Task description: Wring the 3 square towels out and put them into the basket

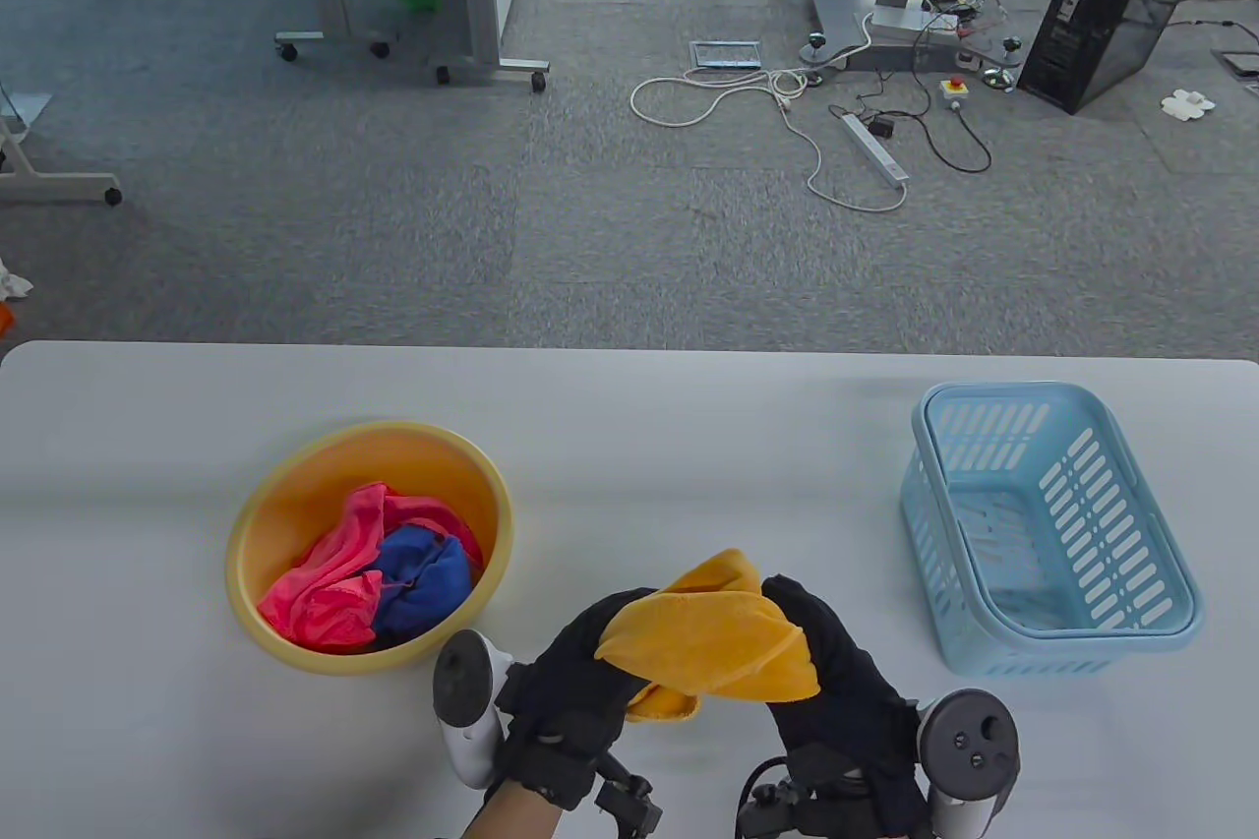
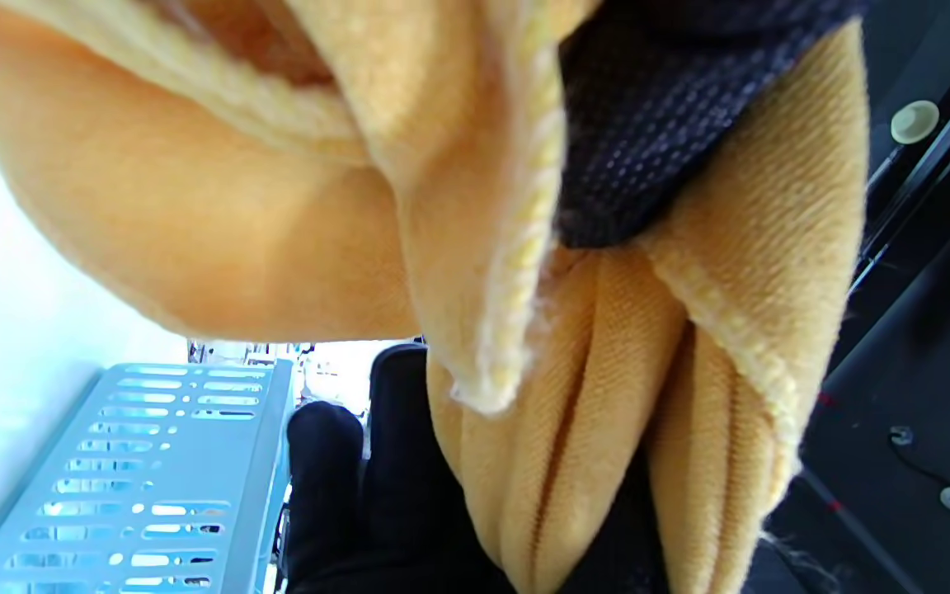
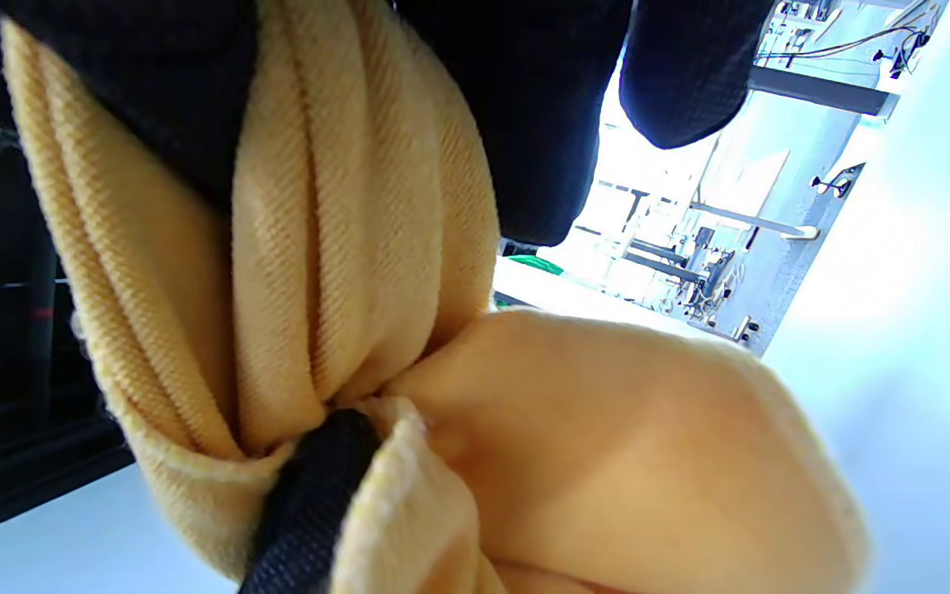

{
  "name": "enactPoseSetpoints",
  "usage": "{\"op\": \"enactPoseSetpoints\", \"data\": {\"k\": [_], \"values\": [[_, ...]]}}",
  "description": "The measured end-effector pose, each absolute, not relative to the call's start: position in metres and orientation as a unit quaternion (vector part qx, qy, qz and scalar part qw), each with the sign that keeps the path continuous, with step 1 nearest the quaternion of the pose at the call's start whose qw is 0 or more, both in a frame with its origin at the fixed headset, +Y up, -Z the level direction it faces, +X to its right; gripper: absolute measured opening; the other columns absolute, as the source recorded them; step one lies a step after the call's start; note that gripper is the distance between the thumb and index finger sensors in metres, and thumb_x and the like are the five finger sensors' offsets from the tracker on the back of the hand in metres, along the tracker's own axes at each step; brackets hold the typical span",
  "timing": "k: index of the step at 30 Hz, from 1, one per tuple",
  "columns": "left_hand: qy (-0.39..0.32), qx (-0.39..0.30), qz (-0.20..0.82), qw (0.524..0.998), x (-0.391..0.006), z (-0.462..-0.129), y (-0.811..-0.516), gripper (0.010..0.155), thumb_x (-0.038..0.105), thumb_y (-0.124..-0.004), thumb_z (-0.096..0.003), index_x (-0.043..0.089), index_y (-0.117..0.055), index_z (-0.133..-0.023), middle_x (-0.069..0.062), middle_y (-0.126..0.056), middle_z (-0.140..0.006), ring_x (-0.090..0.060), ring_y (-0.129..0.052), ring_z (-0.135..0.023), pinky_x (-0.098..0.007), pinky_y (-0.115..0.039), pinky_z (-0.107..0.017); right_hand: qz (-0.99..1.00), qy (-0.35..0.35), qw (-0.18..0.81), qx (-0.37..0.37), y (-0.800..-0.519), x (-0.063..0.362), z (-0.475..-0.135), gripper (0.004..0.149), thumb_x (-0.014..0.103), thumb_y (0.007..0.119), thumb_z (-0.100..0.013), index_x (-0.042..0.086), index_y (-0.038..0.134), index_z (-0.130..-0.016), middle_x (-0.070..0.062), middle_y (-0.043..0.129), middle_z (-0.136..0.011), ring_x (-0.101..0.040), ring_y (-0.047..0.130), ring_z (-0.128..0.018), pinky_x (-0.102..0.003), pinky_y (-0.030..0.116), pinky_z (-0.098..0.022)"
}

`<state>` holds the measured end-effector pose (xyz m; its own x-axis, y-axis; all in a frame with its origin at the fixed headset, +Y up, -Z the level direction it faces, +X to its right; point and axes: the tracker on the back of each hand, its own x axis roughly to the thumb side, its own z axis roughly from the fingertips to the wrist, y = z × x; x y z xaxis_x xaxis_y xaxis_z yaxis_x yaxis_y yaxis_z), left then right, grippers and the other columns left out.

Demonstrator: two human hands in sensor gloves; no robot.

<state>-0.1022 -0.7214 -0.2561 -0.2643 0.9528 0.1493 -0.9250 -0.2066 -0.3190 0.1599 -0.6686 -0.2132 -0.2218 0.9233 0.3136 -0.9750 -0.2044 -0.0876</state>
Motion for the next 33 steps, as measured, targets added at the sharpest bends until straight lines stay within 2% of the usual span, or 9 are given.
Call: {"op": "enactPoseSetpoints", "data": {"k": [13, 18, 22, 24, 29, 32, 33], "values": [[-0.158, -0.079, 0.835, 0.521, -0.095, -0.251, -0.721, 0.049, 0.04, -0.095, -0.0518, 0.033, -0.082, -0.098, 0.0, -0.08, -0.091, -0.034, -0.083, -0.089, -0.072, -0.053, -0.068, 0.776, -0.083, 0.617, 0.105, -0.686, 0.141, -0.218, 0.063, 0.052, 0.084, -0.053, 0.019, 0.068, -0.105, -0.021, 0.072, -0.103, -0.043, 0.083, -0.086, -0.065, 0.06, -0.07], [-0.181, -0.121, 0.862, 0.458, -0.088, -0.252, -0.727, 0.049, 0.04, -0.091, -0.055, 0.034, -0.077, -0.102, -0.001, -0.073, -0.097, -0.034, -0.076, -0.095, -0.073, -0.049, -0.069, 0.767, -0.056, 0.627, 0.123, -0.69, 0.133, -0.22, 0.064, 0.053, 0.083, -0.053, 0.019, 0.067, -0.105, -0.021, 0.07, -0.104, -0.045, 0.081, -0.088, -0.067, 0.059, -0.07], [-0.175, -0.143, 0.871, 0.437, -0.086, -0.252, -0.731, 0.049, 0.04, -0.09, -0.0559, 0.035, -0.075, -0.102, -0.003, -0.068, -0.101, -0.034, -0.071, -0.098, -0.073, -0.047, -0.07, 0.778, -0.05, 0.612, 0.132, -0.69, 0.134, -0.221, 0.067, 0.054, 0.083, -0.053, 0.019, 0.065, -0.107, -0.022, 0.068, -0.105, -0.045, 0.079, -0.089, -0.067, 0.058, -0.07], [-0.174, -0.138, 0.869, 0.441, -0.085, -0.252, -0.732, 0.049, 0.041, -0.09, -0.0562, 0.035, -0.075, -0.103, -0.003, -0.066, -0.103, -0.035, -0.07, -0.098, -0.073, -0.046, -0.07, 0.778, -0.041, 0.611, 0.138, -0.69, 0.135, -0.222, 0.068, 0.055, 0.084, -0.052, 0.019, 0.064, -0.107, -0.022, 0.067, -0.106, -0.047, 0.078, -0.09, -0.068, 0.058, -0.07], [-0.17, -0.147, 0.877, 0.424, -0.086, -0.251, -0.731, 0.051, 0.038, -0.088, -0.0571, 0.033, -0.071, -0.105, -0.008, -0.054, -0.113, -0.038, -0.06, -0.105, -0.073, -0.046, -0.07, 0.785, -0.019, 0.6, 0.151, -0.686, 0.138, -0.222, 0.072, 0.054, 0.085, -0.053, 0.018, 0.06, -0.11, -0.024, 0.063, -0.109, -0.05, 0.072, -0.093, -0.07, 0.055, -0.071], [-0.154, -0.144, 0.883, 0.42, -0.089, -0.252, -0.732, 0.052, 0.034, -0.088, -0.0569, 0.03, -0.069, -0.105, -0.008, -0.054, -0.114, -0.039, -0.06, -0.106, -0.073, -0.048, -0.069, 0.794, 0.009, 0.584, 0.169, -0.682, 0.143, -0.223, 0.084, 0.054, 0.089, -0.051, 0.017, 0.049, -0.115, -0.027, 0.054, -0.113, -0.054, 0.064, -0.098, -0.072, 0.051, -0.072], [-0.151, -0.14, 0.884, 0.419, -0.091, -0.253, -0.732, 0.052, 0.033, -0.086, -0.0578, 0.029, -0.066, -0.106, -0.009, -0.054, -0.114, -0.04, -0.06, -0.106, -0.073, -0.049, -0.07, 0.797, 0.022, 0.576, 0.18, -0.68, 0.144, -0.222, 0.1, 0.054, 0.092, -0.049, 0.018, 0.03, -0.118, -0.028, 0.045, -0.115, -0.056, 0.058, -0.1, -0.073, 0.048, -0.072]]}}
